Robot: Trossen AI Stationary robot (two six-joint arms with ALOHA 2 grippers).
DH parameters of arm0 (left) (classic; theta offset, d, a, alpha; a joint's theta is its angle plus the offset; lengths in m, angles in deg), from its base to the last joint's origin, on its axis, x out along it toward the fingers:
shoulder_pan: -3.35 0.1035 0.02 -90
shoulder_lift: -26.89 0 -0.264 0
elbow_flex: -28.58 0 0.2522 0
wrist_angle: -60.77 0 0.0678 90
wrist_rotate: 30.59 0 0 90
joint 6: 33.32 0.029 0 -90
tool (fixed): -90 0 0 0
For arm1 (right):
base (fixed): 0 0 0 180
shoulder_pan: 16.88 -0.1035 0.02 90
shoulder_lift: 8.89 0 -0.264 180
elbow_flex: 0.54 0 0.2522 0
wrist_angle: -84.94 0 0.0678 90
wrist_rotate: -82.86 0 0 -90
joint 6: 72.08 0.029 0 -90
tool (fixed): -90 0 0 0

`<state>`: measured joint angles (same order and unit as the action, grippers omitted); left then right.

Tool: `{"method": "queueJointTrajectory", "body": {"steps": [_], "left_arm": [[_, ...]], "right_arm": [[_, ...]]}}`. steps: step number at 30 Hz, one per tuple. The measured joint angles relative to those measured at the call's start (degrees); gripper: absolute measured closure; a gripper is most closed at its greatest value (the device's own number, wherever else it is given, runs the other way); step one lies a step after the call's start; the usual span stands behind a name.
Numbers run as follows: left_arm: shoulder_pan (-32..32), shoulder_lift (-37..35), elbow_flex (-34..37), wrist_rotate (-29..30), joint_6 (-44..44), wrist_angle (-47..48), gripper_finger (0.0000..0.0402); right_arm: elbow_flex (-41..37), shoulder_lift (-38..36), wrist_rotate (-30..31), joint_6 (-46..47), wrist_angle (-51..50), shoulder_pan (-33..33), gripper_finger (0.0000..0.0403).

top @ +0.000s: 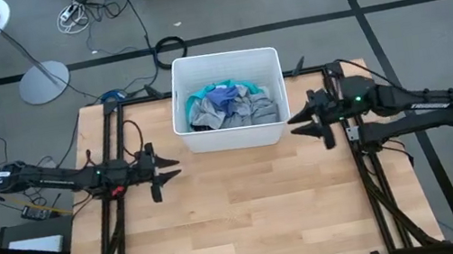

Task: Sort clothes
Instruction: Return to Home Position

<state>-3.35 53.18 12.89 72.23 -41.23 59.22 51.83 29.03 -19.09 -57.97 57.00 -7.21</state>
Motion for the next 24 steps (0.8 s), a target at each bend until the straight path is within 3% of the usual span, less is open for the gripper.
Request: {"method": "queueJointTrajectory", "body": {"steps": [8,15,24], "left_arm": [[0.0,-10.1,0.0,0.8,0.2,10.3,0.0254],[0.0,-16.9,0.0,2.0,1.5,15.1,0.0254],[0.0,-22.2,-0.2,2.1,3.6,17.5,0.0254]], "right_arm": [[-2.9,-7.8,4.1,-0.1,-4.0,-7.1,0.0233],[-13.2,-12.8,10.5,-0.2,1.3,-13.1,0.0232],[-22.3,-18.5,10.9,0.8,3.5,-10.3,0.0229]]}}
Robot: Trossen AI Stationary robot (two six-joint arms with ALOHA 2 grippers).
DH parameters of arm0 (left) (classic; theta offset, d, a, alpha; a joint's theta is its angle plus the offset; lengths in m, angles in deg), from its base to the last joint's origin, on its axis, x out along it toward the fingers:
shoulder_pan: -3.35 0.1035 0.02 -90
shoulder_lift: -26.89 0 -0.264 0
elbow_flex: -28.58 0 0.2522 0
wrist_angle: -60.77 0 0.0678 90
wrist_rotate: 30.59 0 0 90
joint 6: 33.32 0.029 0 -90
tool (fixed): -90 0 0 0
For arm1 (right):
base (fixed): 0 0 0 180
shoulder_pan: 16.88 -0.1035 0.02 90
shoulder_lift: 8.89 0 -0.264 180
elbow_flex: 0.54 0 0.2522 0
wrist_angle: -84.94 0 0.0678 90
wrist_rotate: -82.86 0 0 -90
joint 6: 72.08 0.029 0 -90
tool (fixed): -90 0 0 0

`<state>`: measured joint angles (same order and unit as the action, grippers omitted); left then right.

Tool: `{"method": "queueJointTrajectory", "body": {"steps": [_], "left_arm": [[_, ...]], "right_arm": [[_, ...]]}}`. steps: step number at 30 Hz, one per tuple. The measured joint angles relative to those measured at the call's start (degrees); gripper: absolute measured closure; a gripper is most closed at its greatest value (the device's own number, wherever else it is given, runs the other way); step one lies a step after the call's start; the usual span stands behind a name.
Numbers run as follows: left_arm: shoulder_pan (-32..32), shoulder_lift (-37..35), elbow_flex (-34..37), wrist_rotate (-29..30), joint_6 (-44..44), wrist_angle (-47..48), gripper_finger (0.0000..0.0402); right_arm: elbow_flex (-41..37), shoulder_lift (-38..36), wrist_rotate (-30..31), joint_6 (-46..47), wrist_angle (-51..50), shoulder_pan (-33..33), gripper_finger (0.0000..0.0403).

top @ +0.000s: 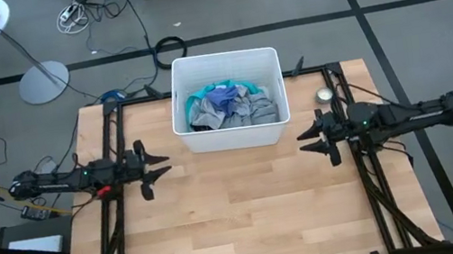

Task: Sort clothes
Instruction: Return to Home Position

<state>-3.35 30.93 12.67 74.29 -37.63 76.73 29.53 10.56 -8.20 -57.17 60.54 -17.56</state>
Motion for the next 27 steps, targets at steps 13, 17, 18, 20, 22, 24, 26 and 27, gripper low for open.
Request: {"method": "queueJointTrajectory", "body": {"steps": [13,17,18,20,22,24,26,27], "left_arm": [[0.0,-1.7,0.0,-0.6,0.9,0.3,0.0254],[0.0,-2.9,0.0,-0.6,0.9,0.3,0.0254],[0.0,-3.2,0.0,-0.6,0.9,0.3,0.0254],[0.0,-3.5,0.0,-0.6,0.9,0.4,0.0254],[0.0,-3.8,0.0,-0.6,0.9,0.4,0.0254],[0.0,-3.8,0.0,-0.6,0.9,0.3,0.0254],[0.0,-3.9,0.0,-0.6,1.0,0.3,0.0254],[0.0,-3.8,0.0,-0.6,1.1,0.3,0.0254]], "right_arm": [[-0.5,-2.6,-1.8,0.5,-11.5,6.9,0.0229],[-3.7,-3.0,-1.7,1.0,-9.8,6.8,0.0229],[-5.3,-3.1,-1.5,1.4,-8.7,6.8,0.0229],[-8.8,-3.1,-0.5,1.6,-5.3,6.8,0.0230],[-11.9,-2.9,0.8,1.5,0.0,6.9,0.0230],[-13.0,-1.8,2.5,0.8,4.1,6.9,0.0229],[-13.4,-0.8,4.1,-2.3,5.6,7.1,0.0229],[-13.4,-0.4,4.6,-3.6,5.6,7.3,0.0230]]}}
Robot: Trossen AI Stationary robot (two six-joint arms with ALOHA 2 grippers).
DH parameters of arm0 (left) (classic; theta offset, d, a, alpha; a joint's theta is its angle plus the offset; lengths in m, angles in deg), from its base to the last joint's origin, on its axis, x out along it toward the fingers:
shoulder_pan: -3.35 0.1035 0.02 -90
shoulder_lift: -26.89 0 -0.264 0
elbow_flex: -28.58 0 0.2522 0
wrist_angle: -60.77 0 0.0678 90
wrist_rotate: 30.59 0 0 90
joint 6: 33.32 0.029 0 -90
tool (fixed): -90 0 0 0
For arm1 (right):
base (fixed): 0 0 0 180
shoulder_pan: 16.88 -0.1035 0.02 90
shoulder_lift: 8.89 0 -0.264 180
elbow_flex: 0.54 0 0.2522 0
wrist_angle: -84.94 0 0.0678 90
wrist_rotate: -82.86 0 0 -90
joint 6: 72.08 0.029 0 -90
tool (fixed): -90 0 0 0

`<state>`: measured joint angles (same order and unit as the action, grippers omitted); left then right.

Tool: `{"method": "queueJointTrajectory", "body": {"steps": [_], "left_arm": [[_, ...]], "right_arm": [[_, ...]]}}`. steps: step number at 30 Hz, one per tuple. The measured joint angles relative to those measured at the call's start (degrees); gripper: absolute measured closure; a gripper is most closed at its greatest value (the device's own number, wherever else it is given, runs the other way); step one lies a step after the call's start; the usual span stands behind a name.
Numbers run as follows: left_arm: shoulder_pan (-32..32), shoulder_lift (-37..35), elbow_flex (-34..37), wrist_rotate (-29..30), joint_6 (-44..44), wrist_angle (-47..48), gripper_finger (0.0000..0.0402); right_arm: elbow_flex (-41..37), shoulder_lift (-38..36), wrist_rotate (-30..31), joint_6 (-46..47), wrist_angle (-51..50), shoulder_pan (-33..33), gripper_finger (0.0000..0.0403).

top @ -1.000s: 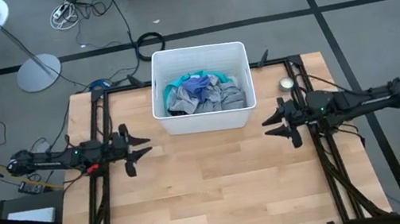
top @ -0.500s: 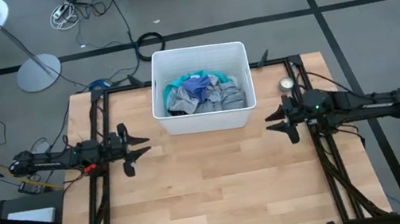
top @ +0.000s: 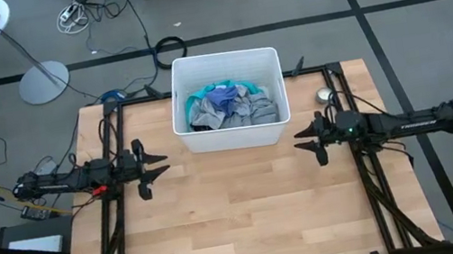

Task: Sort clothes
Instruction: Return to Home Position

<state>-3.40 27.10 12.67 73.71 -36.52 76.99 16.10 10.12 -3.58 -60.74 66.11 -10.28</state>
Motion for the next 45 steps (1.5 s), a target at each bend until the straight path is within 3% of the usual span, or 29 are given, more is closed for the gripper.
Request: {"method": "queueJointTrajectory", "body": {"steps": [19,29,34,45], "left_arm": [[0.0,0.0,0.1,-1.6,1.5,-0.2,0.0254],[0.0,0.0,0.2,-4.7,1.8,-0.4,0.0254],[0.0,0.0,0.3,-10.2,8.3,-0.3,0.0254],[6.7,0.0,1.7,-8.3,10.4,-4.2,0.0254]], "right_arm": [[-0.3,5.0,1.0,-2.0,2.7,1.1,0.0229],[-0.2,5.0,1.0,-2.0,3.0,1.1,0.0229],[-0.2,5.0,1.0,-2.0,3.0,1.1,0.0230],[-0.2,5.0,0.8,-2.1,3.1,1.1,0.0231]]}}
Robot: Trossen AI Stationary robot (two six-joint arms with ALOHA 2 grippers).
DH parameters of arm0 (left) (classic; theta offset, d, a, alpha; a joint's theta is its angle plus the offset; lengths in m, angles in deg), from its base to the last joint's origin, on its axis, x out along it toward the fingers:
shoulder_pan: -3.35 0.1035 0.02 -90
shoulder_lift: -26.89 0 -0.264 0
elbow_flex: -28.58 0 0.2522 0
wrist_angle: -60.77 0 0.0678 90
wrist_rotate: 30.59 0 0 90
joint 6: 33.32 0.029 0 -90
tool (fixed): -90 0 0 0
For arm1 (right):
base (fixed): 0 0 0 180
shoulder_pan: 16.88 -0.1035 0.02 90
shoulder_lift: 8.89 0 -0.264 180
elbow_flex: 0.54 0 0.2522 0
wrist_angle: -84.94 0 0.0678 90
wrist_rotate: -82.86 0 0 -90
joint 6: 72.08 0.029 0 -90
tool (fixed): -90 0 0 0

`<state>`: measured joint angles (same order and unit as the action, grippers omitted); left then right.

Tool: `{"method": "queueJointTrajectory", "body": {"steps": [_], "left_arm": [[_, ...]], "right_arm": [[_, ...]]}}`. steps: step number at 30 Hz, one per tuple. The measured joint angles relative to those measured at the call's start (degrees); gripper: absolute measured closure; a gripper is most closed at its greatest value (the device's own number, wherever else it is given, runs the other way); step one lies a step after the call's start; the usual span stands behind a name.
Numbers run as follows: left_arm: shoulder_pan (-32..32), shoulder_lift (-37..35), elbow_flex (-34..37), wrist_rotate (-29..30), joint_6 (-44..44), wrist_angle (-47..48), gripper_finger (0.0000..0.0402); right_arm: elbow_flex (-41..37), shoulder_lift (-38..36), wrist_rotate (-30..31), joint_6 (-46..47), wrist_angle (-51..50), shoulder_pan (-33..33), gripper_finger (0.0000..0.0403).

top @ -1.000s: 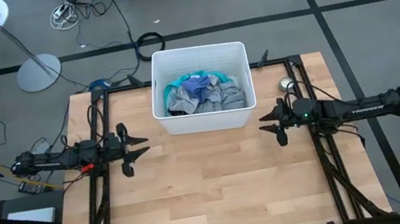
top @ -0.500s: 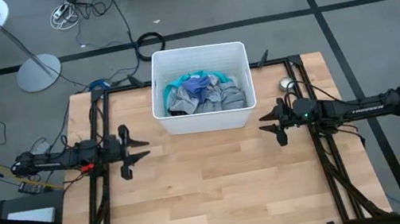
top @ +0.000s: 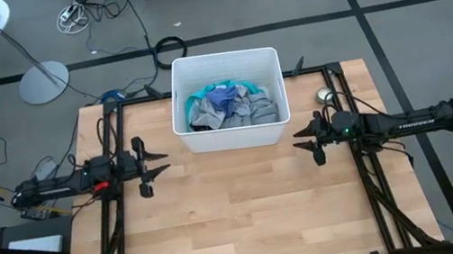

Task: Sort clothes
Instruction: Return to Home Position

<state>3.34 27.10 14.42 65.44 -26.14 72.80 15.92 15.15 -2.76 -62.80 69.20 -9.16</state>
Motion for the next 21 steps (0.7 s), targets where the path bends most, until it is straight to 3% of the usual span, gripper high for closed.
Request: {"method": "queueJointTrajectory", "body": {"steps": [11,21], "left_arm": [[7.0,0.0,0.0,-13.1,-0.1,-0.1,0.0254],[12.4,0.2,0.0,-12.6,0.1,0.1,0.0254]], "right_arm": [[0.0,0.0,-0.1,0.0,0.0,0.0,0.0232],[0.0,0.0,0.0,0.0,0.0,0.0,0.0232]]}}
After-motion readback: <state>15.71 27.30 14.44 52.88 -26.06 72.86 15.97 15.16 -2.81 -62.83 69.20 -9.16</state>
